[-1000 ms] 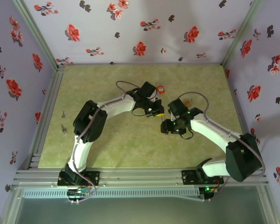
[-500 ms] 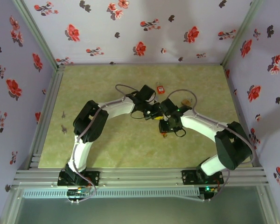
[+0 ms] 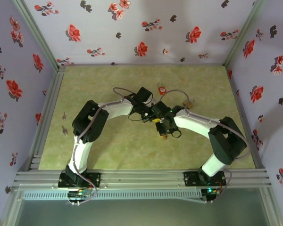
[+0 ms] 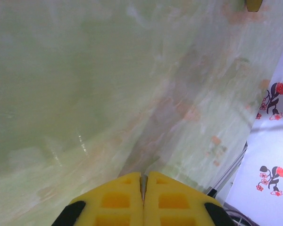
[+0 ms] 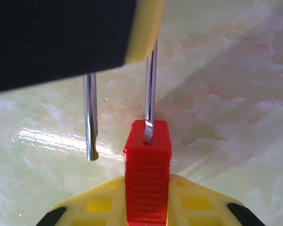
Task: Unlock with the key
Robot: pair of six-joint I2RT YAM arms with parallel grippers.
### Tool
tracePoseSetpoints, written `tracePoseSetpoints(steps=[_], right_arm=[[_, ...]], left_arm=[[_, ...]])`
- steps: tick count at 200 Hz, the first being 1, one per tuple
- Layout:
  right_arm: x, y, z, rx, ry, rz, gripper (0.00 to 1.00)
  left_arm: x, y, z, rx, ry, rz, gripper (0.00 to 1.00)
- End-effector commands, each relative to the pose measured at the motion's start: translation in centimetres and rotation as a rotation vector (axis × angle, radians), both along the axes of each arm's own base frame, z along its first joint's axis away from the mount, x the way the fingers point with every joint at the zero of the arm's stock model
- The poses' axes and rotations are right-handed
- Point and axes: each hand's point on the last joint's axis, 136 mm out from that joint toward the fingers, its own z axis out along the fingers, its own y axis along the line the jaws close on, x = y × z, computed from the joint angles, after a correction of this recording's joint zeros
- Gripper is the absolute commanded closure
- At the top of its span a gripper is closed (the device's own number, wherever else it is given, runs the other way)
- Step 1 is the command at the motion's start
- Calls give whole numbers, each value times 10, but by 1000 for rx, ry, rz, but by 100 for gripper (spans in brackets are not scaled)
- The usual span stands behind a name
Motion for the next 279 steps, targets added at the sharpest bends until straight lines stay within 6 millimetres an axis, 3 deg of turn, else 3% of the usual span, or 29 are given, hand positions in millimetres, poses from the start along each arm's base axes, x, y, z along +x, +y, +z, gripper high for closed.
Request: tracePoseSetpoints(steps=[1, 107, 189, 235, 279], right_arm=[[-3, 2, -1, -93, -19, 69, 85], [-28, 53, -7, -281, -119, 196, 92], [-38, 91, 6, -263, -243, 161, 93], [-34, 78, 29, -167, -293, 31, 72], [-35, 51, 42, -72, -286, -44, 49]], left_arm=[[1, 4, 11, -22, -8, 12, 100], [-11, 40, -8, 47, 81, 66, 100], [-18, 56, 5, -1, 70, 71, 100], [-21, 55, 19, -59, 40, 51, 100], [-21, 54, 23, -70, 27, 27, 100]])
